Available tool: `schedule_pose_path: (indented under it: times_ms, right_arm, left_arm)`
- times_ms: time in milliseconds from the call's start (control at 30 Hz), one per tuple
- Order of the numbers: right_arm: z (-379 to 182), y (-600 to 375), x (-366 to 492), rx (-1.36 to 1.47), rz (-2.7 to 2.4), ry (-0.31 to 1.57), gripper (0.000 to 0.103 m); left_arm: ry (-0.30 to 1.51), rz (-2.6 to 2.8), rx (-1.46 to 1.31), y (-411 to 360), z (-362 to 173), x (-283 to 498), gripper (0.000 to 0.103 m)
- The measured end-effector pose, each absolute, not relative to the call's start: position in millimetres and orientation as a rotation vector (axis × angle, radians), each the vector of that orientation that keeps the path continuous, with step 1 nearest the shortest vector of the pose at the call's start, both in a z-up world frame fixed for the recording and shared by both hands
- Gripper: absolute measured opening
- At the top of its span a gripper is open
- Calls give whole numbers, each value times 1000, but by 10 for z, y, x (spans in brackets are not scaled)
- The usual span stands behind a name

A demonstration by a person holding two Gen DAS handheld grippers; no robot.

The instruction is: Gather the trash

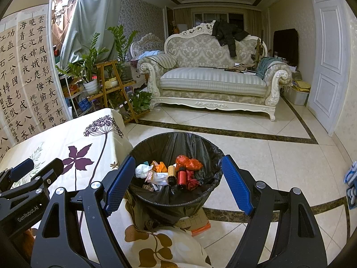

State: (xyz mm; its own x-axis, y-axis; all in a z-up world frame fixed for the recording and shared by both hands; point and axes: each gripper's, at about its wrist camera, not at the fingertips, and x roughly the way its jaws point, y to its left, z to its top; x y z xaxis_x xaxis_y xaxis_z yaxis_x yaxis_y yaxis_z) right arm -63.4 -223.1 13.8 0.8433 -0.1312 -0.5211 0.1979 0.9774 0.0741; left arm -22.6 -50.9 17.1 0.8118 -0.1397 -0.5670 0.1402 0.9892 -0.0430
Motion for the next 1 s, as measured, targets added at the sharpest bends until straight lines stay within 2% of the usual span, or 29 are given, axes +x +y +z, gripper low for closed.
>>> schedule_pose_path:
  times_ms: [1000]
  right_arm:
    - [142,-2237,-633,126,-174,541,78]
  left_arm:
    - [584,-165,-9,-563,174,-250,86]
